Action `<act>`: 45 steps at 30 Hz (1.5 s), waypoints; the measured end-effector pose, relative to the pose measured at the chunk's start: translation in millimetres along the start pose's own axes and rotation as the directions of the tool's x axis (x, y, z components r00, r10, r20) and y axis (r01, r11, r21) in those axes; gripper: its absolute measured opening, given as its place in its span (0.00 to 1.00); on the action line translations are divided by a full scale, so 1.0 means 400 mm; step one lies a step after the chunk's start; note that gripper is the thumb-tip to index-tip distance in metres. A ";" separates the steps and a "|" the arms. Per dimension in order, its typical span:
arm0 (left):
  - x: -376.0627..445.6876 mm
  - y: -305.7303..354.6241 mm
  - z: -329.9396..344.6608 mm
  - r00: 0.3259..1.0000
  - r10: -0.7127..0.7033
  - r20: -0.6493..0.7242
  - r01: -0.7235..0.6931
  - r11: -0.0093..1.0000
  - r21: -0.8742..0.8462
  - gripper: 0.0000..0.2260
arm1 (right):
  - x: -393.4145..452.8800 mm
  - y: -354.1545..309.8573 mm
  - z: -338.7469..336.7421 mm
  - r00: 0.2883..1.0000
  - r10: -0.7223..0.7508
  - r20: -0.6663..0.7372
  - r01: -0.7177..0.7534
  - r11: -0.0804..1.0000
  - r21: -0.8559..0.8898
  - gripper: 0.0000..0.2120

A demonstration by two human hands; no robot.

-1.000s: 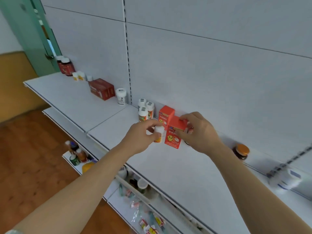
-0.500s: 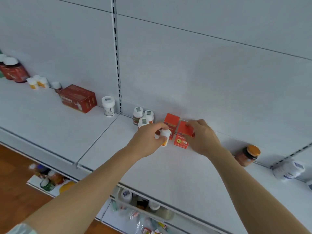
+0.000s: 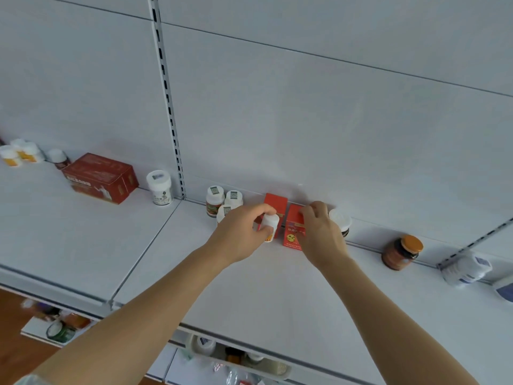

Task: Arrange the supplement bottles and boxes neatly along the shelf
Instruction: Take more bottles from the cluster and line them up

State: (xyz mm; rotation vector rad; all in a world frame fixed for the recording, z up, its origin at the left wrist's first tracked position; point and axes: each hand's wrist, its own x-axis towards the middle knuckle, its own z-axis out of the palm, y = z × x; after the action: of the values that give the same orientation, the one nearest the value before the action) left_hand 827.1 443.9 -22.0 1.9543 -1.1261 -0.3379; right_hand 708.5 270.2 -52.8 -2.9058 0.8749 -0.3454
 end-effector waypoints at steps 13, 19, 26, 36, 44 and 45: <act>0.026 -0.026 0.011 0.999 -0.018 -0.050 0.019 1.000 0.013 0.13 | 0.007 0.009 0.037 0.976 -0.081 -0.202 0.105 0.988 0.113 0.17; 0.030 -0.009 0.019 0.997 -0.007 -0.074 0.010 0.999 0.032 0.13 | 0.011 0.014 0.042 0.971 -0.118 -0.207 0.138 0.987 0.084 0.17; 0.019 -0.003 0.013 0.994 -0.001 -0.109 0.006 0.999 0.039 0.13 | 0.007 0.007 0.023 0.960 -0.176 -0.220 0.161 0.983 -0.085 0.14; -0.049 -0.031 -0.075 0.984 -0.021 -0.177 0.031 0.998 0.054 0.12 | -0.005 -0.082 -0.040 0.869 -0.336 -0.363 0.346 0.937 -0.041 0.12; -0.157 -0.158 -0.250 0.971 0.021 -0.239 -0.004 0.997 0.073 0.11 | -0.022 -0.305 -0.020 0.865 -0.361 -0.347 0.373 0.927 -0.035 0.14; -0.174 -0.178 -0.280 0.970 0.019 -0.243 -0.001 0.997 0.076 0.11 | -0.027 -0.344 -0.016 0.867 -0.358 -0.347 0.371 0.928 -0.032 0.14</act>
State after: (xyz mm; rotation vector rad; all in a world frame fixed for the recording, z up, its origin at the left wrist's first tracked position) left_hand 895.3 577.3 -19.4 1.9928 -1.0005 -0.0476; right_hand 772.0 390.6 -28.5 -3.0135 0.3251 -0.9184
